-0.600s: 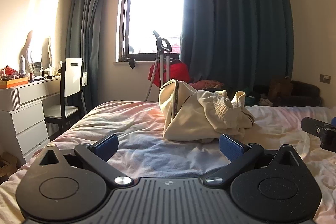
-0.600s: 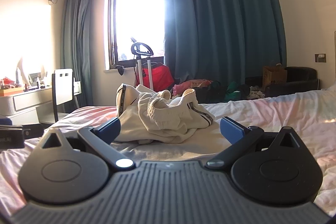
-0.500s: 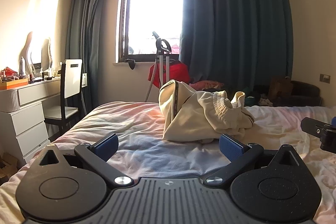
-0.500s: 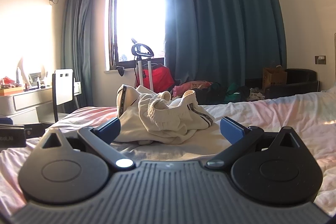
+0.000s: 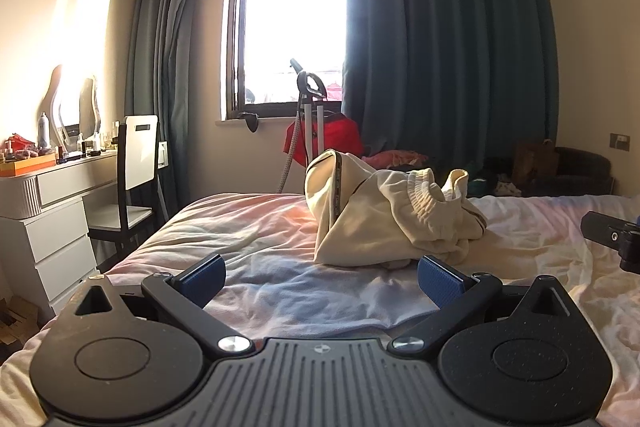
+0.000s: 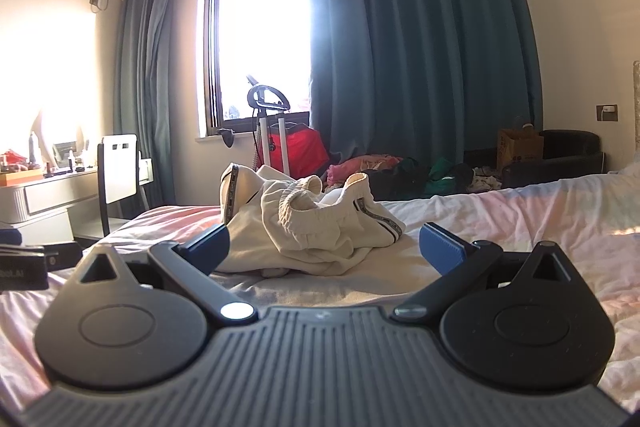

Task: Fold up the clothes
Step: 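Move both grippers toward the cream sweatpants on the bed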

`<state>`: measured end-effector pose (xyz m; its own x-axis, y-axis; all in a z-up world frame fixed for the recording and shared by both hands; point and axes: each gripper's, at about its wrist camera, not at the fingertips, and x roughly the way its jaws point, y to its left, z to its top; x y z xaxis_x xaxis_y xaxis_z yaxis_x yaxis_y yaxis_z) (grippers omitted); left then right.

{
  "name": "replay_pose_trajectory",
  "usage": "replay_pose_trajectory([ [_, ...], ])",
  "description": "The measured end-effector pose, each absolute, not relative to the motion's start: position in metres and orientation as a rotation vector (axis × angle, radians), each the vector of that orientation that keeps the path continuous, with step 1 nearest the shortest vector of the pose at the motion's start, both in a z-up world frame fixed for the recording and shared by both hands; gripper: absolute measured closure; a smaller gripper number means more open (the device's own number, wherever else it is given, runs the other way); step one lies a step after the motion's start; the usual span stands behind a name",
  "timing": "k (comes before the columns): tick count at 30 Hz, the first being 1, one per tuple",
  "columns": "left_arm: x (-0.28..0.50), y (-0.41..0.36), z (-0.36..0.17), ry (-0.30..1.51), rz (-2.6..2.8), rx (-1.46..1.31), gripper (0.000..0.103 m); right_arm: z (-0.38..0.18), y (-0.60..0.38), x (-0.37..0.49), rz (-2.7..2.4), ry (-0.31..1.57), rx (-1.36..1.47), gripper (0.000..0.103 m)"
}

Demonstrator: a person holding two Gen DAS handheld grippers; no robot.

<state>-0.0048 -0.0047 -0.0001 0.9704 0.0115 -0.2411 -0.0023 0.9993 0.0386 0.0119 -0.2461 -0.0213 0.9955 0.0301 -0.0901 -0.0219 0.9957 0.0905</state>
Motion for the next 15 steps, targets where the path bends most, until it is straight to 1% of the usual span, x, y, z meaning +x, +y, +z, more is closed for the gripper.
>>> replay_pose_trajectory([
  [11,-0.008,-0.004,0.000,0.248,0.002,0.044,0.000,-0.018,-0.248,0.008,0.027,0.080,0.104,0.000],
  [15,-0.002,-0.004,0.002,0.257,-0.019,0.024,0.000,-0.006,-0.247,0.015,0.028,0.092,0.120,0.000],
])
